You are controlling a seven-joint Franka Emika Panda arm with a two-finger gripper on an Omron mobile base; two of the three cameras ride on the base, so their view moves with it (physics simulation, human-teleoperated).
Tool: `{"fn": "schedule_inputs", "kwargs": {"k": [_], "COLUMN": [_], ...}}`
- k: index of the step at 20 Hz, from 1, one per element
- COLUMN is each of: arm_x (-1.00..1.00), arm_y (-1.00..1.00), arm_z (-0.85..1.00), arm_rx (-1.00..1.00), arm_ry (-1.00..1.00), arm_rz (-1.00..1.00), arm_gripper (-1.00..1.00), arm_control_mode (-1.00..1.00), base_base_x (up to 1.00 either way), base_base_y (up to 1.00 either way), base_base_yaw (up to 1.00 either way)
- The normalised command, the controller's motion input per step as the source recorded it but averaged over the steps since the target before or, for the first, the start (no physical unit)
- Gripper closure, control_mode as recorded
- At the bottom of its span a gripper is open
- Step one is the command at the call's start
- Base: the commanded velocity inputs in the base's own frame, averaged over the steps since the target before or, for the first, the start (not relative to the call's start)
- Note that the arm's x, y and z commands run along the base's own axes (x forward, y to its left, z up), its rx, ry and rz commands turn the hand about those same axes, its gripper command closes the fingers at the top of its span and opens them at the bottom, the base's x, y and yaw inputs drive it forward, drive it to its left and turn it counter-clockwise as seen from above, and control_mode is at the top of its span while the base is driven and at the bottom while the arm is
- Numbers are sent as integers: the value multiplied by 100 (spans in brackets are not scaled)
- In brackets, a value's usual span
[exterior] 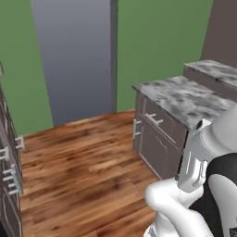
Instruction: Move the pot and pan from the stove into the sink.
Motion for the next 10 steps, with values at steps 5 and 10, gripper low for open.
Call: {"fn": "schedule_inputs", "kwargs": {"k": [5, 10], "arm_x": [0, 0], "arm_y": [0, 0], "arm_z": [0, 0], "arm_rx": [0, 0], "arm_ry": [0, 0], "arm_rz": [0, 0], "arm_gripper": [-100, -100], "arm_control_mode": [100, 100], "base_base_x": [0, 2], "base_base_y": [0, 0], "base_base_yaw": [-50, -50]}}
